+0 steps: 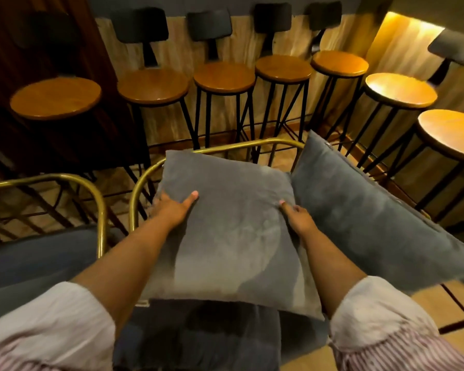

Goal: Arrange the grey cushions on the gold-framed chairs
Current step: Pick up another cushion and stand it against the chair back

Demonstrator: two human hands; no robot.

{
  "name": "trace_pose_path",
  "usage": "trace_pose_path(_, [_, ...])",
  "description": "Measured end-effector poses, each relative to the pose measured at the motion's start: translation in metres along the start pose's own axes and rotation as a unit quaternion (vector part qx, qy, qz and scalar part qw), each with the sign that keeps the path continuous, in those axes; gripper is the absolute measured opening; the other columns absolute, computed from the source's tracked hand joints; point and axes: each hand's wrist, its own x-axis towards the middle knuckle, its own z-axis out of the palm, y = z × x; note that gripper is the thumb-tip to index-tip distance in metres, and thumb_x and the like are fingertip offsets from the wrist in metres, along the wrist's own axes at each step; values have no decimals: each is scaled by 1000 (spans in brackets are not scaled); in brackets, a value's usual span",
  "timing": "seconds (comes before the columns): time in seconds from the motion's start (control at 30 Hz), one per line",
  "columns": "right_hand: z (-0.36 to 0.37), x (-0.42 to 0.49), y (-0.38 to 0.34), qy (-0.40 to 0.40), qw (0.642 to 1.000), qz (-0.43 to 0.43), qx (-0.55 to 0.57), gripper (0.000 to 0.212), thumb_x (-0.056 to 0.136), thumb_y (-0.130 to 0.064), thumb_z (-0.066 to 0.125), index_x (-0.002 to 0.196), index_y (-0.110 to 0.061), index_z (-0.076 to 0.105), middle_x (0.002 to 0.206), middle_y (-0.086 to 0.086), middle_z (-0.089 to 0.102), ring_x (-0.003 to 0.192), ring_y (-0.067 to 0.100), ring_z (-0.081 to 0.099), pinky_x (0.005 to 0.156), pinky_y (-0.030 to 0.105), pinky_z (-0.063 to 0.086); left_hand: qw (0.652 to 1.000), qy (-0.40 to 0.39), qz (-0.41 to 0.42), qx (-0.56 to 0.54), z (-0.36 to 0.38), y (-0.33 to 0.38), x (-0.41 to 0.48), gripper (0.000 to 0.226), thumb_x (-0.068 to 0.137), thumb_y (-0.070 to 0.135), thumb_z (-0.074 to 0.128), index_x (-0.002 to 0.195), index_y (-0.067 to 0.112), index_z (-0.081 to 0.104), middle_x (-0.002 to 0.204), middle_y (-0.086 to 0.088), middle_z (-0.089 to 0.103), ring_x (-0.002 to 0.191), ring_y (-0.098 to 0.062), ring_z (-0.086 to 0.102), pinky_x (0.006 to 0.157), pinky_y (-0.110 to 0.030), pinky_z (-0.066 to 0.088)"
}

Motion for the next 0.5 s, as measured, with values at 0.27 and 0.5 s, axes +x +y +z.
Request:
trace_pose_path(0.27, [6, 18, 13, -63, 989, 17, 130, 92, 72, -62, 65, 147, -24, 30, 152, 4, 35, 131, 31, 44, 104, 44, 41, 998, 34, -27, -40, 2, -38, 25, 127, 39, 97, 48, 147, 36, 22, 151, -10, 38, 132, -39, 43, 107, -58, 37])
trace_pose_path(0.5, [12, 28, 16, -83, 981, 18, 173, 113, 48, -71, 75, 144, -27, 35, 142, 2, 47, 119, 27, 54, 97, 45, 47, 966, -20, -124, -224, -8, -38, 35, 129, 38, 79, 74, 147, 29, 27, 147, -8, 44, 124, -38, 51, 103, -54, 43])
